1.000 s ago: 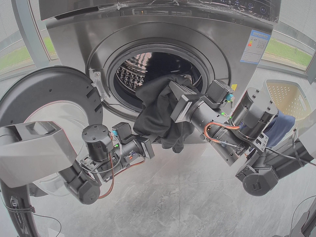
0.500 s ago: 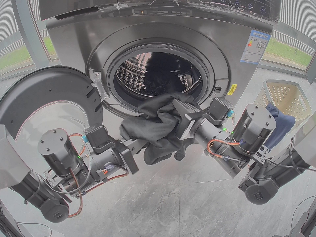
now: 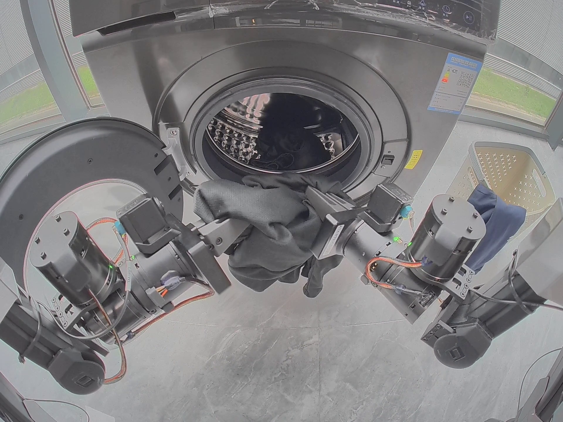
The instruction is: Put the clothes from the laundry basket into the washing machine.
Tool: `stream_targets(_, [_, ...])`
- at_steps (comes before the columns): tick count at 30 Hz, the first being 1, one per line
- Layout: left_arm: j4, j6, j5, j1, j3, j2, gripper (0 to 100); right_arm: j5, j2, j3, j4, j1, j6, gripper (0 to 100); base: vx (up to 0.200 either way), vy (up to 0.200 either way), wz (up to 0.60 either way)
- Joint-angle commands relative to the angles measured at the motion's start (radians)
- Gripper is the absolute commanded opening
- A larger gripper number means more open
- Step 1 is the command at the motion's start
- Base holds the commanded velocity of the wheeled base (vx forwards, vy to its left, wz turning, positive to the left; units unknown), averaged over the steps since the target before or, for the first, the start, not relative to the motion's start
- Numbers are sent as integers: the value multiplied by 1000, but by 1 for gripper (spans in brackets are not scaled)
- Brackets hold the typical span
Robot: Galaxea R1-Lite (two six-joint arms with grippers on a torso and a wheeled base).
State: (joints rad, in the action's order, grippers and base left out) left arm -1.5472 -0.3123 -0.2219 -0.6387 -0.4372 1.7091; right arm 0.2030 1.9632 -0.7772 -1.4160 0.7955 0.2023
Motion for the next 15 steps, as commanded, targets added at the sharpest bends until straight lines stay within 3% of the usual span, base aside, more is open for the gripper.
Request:
stream_targets(1, [-1,-1,1,1,-6,-14,0,0,5,16,-1,1,0,0,0,0,0])
stream_targets(6, [-1,-4,7,1,-20,-14,0,0,5,38,-8,1,0,0,0,0,0])
stream_targets(7, [1,-4,9,2,-21,-14,0,0,6,41,-9,1,0,100,0,0,0])
stream_targets(15, [1,-7,18,13,-57,-3,0,-2,6,118,-8,-1,-9,100,0,0,0])
